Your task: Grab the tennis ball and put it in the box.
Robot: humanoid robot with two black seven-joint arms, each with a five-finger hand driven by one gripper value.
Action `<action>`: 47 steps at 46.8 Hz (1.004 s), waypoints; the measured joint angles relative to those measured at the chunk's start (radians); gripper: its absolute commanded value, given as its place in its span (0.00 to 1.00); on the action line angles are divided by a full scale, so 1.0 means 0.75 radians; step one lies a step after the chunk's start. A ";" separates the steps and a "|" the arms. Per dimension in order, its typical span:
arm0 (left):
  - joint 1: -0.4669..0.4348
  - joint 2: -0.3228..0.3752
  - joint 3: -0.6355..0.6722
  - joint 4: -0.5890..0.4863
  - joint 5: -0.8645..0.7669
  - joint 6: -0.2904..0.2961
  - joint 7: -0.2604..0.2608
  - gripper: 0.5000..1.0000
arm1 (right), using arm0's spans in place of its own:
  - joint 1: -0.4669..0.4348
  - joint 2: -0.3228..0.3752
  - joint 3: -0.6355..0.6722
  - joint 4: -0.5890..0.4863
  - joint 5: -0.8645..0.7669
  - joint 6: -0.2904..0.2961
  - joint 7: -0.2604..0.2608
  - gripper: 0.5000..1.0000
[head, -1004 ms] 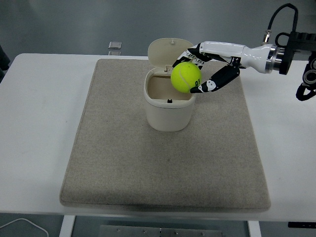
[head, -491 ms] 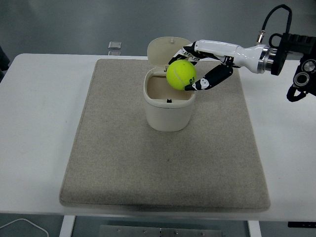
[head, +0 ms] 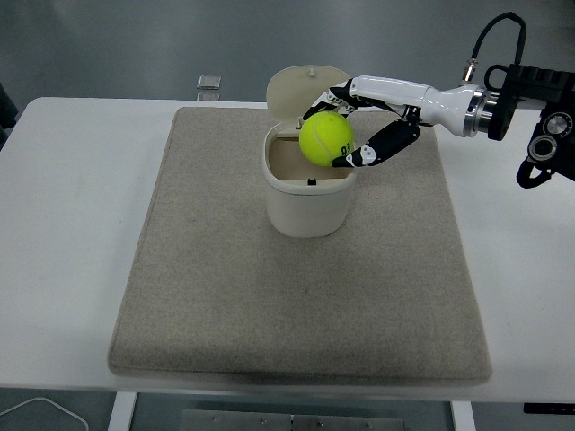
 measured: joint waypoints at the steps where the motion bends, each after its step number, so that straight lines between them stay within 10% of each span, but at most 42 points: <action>1: 0.000 0.000 0.000 0.000 0.000 0.000 0.000 0.98 | 0.000 0.000 -0.001 0.000 0.000 0.000 0.000 0.63; 35: 0.000 0.000 0.000 0.000 -0.001 0.000 0.000 0.98 | 0.003 -0.009 -0.012 0.000 -0.004 0.010 0.002 0.72; 47: 0.000 0.000 0.000 0.000 0.000 0.000 0.000 0.98 | 0.012 -0.094 0.006 0.002 0.069 0.199 0.009 0.72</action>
